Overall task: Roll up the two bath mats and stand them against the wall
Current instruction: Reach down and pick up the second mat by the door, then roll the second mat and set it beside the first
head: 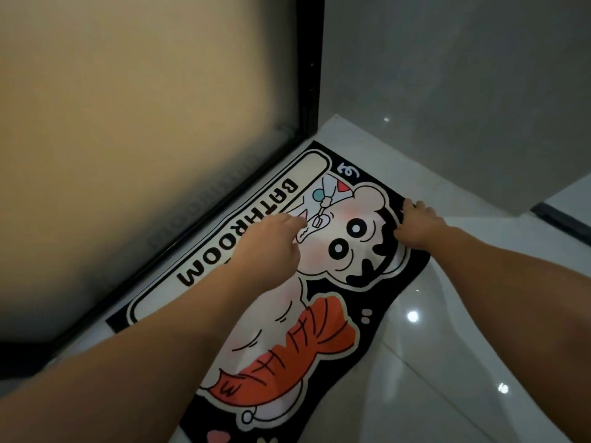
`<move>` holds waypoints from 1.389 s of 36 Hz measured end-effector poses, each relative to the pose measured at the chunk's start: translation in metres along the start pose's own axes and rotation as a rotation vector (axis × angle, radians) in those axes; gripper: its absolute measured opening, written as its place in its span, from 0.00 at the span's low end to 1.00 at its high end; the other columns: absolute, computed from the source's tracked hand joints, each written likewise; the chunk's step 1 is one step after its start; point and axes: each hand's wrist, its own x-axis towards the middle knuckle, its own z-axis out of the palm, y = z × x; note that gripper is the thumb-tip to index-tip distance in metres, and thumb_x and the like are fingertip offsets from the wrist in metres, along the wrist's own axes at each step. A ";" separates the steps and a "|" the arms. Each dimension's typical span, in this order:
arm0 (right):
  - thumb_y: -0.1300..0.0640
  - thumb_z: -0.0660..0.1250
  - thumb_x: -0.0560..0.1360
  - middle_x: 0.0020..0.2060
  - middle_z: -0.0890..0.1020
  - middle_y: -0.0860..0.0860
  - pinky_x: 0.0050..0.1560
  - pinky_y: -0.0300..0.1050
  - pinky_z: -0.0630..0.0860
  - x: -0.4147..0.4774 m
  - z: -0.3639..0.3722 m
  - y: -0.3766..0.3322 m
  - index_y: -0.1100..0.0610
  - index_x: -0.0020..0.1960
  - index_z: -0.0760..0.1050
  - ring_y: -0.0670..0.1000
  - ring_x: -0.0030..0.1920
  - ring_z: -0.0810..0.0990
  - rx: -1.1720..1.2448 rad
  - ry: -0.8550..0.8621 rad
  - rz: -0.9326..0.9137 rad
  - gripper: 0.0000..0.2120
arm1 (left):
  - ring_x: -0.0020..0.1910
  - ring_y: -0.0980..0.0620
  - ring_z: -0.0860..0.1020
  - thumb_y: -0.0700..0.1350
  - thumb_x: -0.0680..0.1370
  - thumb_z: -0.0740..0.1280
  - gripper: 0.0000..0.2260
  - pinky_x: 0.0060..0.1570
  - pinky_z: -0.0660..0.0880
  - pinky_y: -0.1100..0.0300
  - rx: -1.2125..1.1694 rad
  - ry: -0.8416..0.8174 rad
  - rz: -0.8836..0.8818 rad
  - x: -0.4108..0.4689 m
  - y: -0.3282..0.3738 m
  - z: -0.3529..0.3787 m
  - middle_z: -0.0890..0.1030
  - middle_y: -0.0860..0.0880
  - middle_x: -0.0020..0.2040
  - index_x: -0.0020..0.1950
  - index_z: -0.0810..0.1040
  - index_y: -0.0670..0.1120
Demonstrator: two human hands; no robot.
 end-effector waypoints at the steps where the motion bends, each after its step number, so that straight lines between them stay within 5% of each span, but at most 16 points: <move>1: 0.51 0.66 0.73 0.67 0.66 0.63 0.62 0.57 0.67 0.002 0.002 0.001 0.60 0.73 0.54 0.64 0.65 0.66 0.001 0.000 -0.001 0.35 | 0.65 0.48 0.70 0.41 0.78 0.59 0.20 0.62 0.70 0.52 -0.001 -0.006 -0.004 -0.002 0.001 0.001 0.74 0.48 0.66 0.70 0.68 0.48; 5: 0.55 0.67 0.71 0.61 0.72 0.63 0.57 0.55 0.72 0.010 0.007 0.002 0.62 0.69 0.58 0.63 0.59 0.72 0.063 0.024 -0.014 0.32 | 0.65 0.49 0.70 0.41 0.78 0.59 0.20 0.62 0.69 0.53 0.022 -0.026 -0.026 -0.004 0.001 0.007 0.73 0.50 0.66 0.70 0.68 0.49; 12: 0.54 0.70 0.69 0.64 0.68 0.63 0.63 0.58 0.69 0.021 -0.001 0.001 0.61 0.71 0.57 0.63 0.64 0.66 0.112 0.046 0.083 0.36 | 0.61 0.48 0.72 0.39 0.76 0.61 0.19 0.58 0.70 0.55 0.007 0.025 -0.047 -0.008 0.005 0.009 0.77 0.49 0.62 0.67 0.72 0.47; 19: 0.61 0.65 0.70 0.40 0.76 0.56 0.42 0.44 0.73 0.012 -0.003 -0.007 0.63 0.48 0.74 0.57 0.43 0.75 0.129 0.073 0.046 0.08 | 0.63 0.50 0.70 0.41 0.78 0.59 0.18 0.57 0.69 0.55 0.044 -0.002 -0.078 -0.028 0.002 0.001 0.75 0.51 0.64 0.67 0.71 0.50; 21: 0.62 0.64 0.72 0.43 0.79 0.58 0.41 0.43 0.71 0.007 -0.006 -0.017 0.62 0.39 0.72 0.55 0.40 0.74 0.126 0.043 0.008 0.04 | 0.63 0.50 0.71 0.41 0.78 0.59 0.17 0.56 0.69 0.56 0.049 -0.006 -0.088 -0.030 0.000 -0.004 0.75 0.51 0.64 0.67 0.71 0.50; 25: 0.62 0.62 0.75 0.51 0.78 0.62 0.43 0.45 0.71 -0.006 -0.013 -0.032 0.65 0.54 0.70 0.59 0.46 0.76 0.162 0.049 -0.044 0.10 | 0.62 0.50 0.72 0.42 0.77 0.59 0.17 0.55 0.71 0.55 0.056 -0.024 -0.094 -0.030 0.000 -0.019 0.75 0.51 0.63 0.66 0.72 0.51; 27: 0.63 0.61 0.75 0.44 0.77 0.59 0.41 0.46 0.70 -0.020 -0.021 -0.034 0.65 0.59 0.66 0.58 0.42 0.75 0.140 0.077 -0.084 0.14 | 0.63 0.49 0.71 0.43 0.77 0.60 0.18 0.58 0.72 0.53 0.054 -0.021 -0.087 -0.029 0.001 -0.026 0.75 0.51 0.64 0.66 0.71 0.51; 29: 0.63 0.60 0.74 0.35 0.71 0.53 0.36 0.46 0.69 -0.034 -0.034 -0.035 0.62 0.58 0.65 0.55 0.36 0.72 0.035 0.112 -0.163 0.13 | 0.65 0.50 0.71 0.44 0.76 0.62 0.19 0.59 0.71 0.54 0.064 0.000 -0.078 -0.027 0.001 -0.034 0.74 0.51 0.65 0.67 0.70 0.51; 33: 0.61 0.60 0.73 0.32 0.69 0.50 0.32 0.44 0.65 -0.067 -0.076 -0.039 0.58 0.54 0.69 0.55 0.35 0.72 -0.123 0.258 -0.335 0.10 | 0.66 0.49 0.70 0.46 0.76 0.64 0.21 0.59 0.70 0.55 0.071 0.053 -0.023 -0.015 0.004 -0.052 0.72 0.50 0.66 0.69 0.67 0.50; 41: 0.61 0.61 0.69 0.46 0.79 0.51 0.44 0.51 0.76 -0.159 -0.156 -0.049 0.48 0.55 0.70 0.55 0.45 0.77 -0.186 0.317 -0.531 0.16 | 0.64 0.48 0.69 0.52 0.69 0.72 0.30 0.63 0.68 0.53 0.090 0.173 0.164 0.007 0.012 -0.088 0.71 0.49 0.66 0.69 0.66 0.51; 50: 0.63 0.63 0.69 0.52 0.80 0.48 0.51 0.52 0.75 -0.221 -0.192 -0.076 0.47 0.60 0.71 0.53 0.50 0.77 -0.223 0.288 -0.591 0.22 | 0.63 0.50 0.73 0.59 0.67 0.74 0.38 0.59 0.70 0.57 -0.008 -0.023 0.224 -0.014 0.009 -0.096 0.71 0.50 0.68 0.72 0.61 0.53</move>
